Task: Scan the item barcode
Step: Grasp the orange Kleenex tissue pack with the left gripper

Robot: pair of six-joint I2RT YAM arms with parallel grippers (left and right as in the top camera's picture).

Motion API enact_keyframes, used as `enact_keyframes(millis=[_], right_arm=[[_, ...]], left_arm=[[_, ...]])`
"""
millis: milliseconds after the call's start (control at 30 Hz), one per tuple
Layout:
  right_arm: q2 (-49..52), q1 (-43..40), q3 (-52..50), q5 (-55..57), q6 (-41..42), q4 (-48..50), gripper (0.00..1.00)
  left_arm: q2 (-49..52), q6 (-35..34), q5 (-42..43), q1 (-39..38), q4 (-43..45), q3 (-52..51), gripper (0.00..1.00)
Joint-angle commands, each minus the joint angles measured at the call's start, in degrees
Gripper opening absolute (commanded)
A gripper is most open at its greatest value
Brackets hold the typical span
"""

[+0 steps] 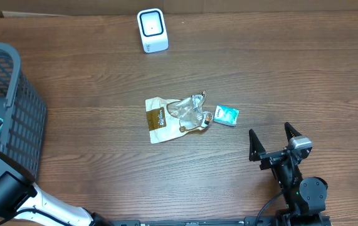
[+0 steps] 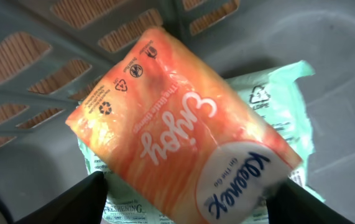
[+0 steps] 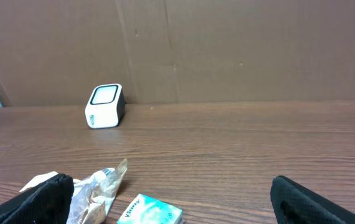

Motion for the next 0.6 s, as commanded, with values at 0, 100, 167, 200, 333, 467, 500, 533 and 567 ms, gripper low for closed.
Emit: enact_keyframes(millis=[0,100,167,200,333,467,500,533,567], right_arm=[[-0.6,-0.2,-0.6,0.1,0.1,0.2,1.0],[-0.6,-0.2,-0.6,0.1,0.1,0.2,1.0],[-0.6,-0.2,-0.6,0.1,0.1,0.2,1.0],[-0.6,-0.2,-0.6,0.1,0.1,0.2,1.0],[-0.6,-0.2,-0.6,0.1,0.1,0.2,1.0],[-0.6,-0.2,-0.6,0.1,0.1,0.2,1.0],[-0.6,-0.2,-0.6,0.1,0.1,0.2,1.0],[-0.6,-0.2,-0.6,0.1,0.1,0.2,1.0],[-0.6,-0.2,-0.6,0.1,0.1,0.2,1.0]], left_arm=[[0.7,0.7,-1.0,-0.1,0.2,-0.2,0.63],[0.7,0.7,-1.0,-0.1,0.1,-0.2,0.39],[0.7,0.7,-1.0,-0.1,-0.3,-0.2,0.21],[0.6,0.7,-1.0,-0.1,-0.6,-0.1,0.15],[0.1,0.7,-1.0,-0.1,-2.8,0.7,0.04],[-1.7,0.6,-0.8,-0.2,-5.4,1.8,0.04],[-2.4,0.3,-0.8,-0.3,-6.3,2.2,0.04],[-3.1,-0.2,-0.8,-0.3,-7.3,2.5,0.04],[-3.9,-1.0,-0.7,-0.4,-8.3,2.7,0.04]])
